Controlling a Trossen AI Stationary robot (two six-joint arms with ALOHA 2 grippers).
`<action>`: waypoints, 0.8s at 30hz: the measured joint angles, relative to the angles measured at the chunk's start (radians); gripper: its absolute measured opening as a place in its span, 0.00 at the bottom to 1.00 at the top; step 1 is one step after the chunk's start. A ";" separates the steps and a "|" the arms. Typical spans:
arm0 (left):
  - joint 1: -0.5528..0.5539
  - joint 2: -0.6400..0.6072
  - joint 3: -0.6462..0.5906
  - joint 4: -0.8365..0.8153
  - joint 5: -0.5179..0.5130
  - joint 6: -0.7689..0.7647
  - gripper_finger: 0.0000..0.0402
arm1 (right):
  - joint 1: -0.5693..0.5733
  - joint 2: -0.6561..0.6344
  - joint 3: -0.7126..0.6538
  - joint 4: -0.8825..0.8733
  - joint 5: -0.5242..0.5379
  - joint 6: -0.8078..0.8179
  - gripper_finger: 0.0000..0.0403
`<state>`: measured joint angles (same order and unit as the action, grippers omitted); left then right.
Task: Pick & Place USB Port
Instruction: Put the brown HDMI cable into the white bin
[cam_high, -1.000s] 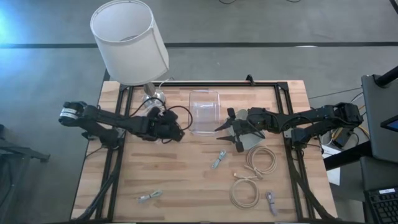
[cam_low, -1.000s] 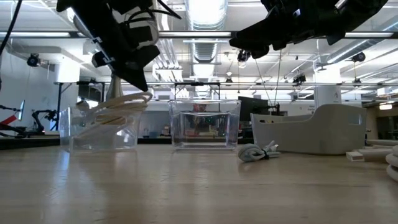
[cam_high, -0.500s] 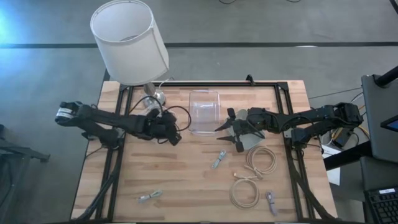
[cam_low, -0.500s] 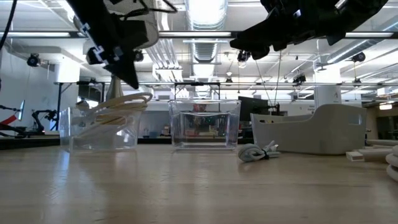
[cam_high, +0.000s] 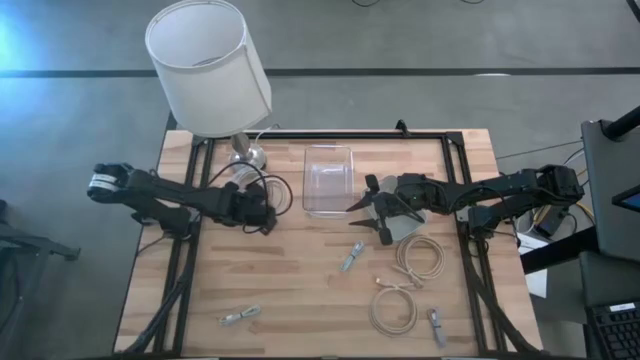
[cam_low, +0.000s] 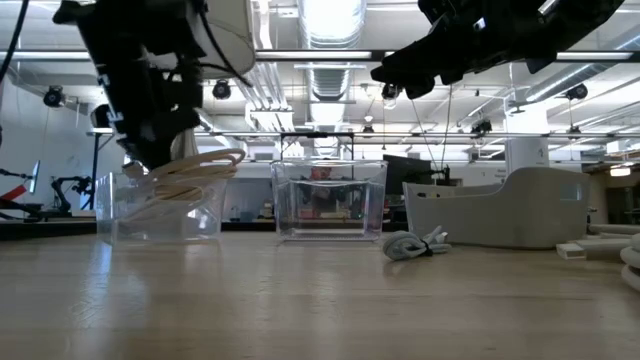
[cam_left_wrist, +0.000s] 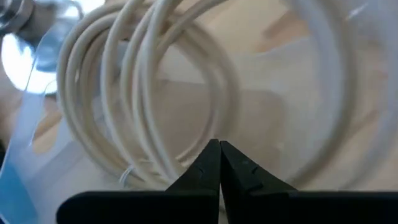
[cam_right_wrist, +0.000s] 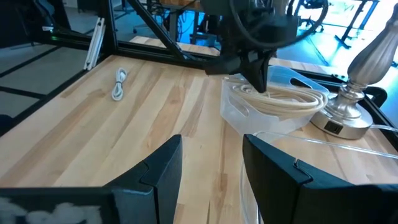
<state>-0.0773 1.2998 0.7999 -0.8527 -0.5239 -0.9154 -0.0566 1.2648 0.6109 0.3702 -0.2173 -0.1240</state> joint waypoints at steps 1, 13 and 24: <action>0.003 0.001 -0.013 -0.002 -0.015 -0.009 0.01 | 0.000 0.000 0.000 0.000 0.000 -0.003 0.41; 0.086 0.001 -0.053 -0.004 -0.201 0.049 0.01 | 0.000 0.000 0.000 0.003 0.000 -0.011 0.41; 0.074 -0.011 0.011 0.003 -0.189 0.054 0.01 | 0.000 0.000 0.000 0.002 0.000 -0.010 0.41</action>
<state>-0.0028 1.2883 0.8113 -0.8497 -0.7126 -0.8617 -0.0569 1.2648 0.6106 0.3723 -0.2173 -0.1335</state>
